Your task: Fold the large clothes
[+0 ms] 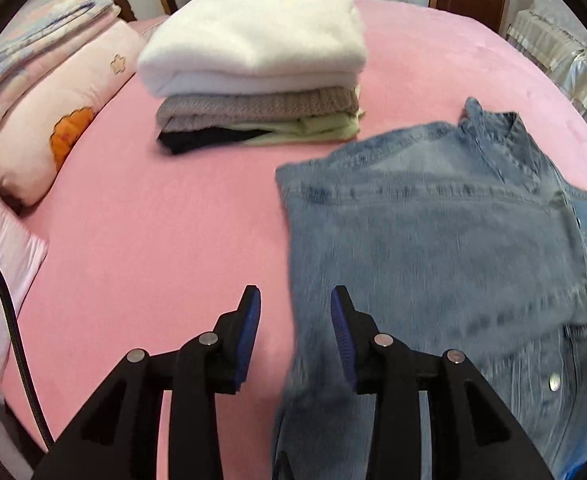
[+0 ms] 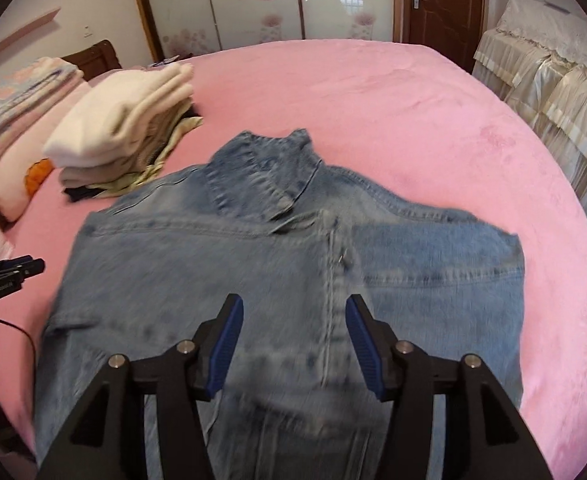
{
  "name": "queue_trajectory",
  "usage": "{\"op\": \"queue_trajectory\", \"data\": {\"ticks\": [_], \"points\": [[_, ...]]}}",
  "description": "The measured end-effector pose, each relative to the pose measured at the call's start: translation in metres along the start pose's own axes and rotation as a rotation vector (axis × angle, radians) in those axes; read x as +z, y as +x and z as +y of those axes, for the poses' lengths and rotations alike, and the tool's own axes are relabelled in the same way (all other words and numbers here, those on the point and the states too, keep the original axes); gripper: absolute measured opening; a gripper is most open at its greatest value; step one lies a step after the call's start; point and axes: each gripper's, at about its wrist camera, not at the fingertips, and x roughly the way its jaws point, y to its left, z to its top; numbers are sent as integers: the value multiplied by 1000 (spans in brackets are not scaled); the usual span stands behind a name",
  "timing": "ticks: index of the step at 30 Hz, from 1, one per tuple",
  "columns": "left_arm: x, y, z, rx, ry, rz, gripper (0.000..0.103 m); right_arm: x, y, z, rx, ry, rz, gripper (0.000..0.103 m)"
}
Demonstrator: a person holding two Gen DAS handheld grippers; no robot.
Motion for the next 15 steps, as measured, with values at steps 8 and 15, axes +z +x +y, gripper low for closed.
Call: {"op": "queue_trajectory", "data": {"ticks": [8,15], "points": [[-59,1,13,78,30,147,44,-37,-22,6,26,-23,21,54],[-75,33,-2,87,38,112,44,-55,9,-20,24,79,65,54]]}}
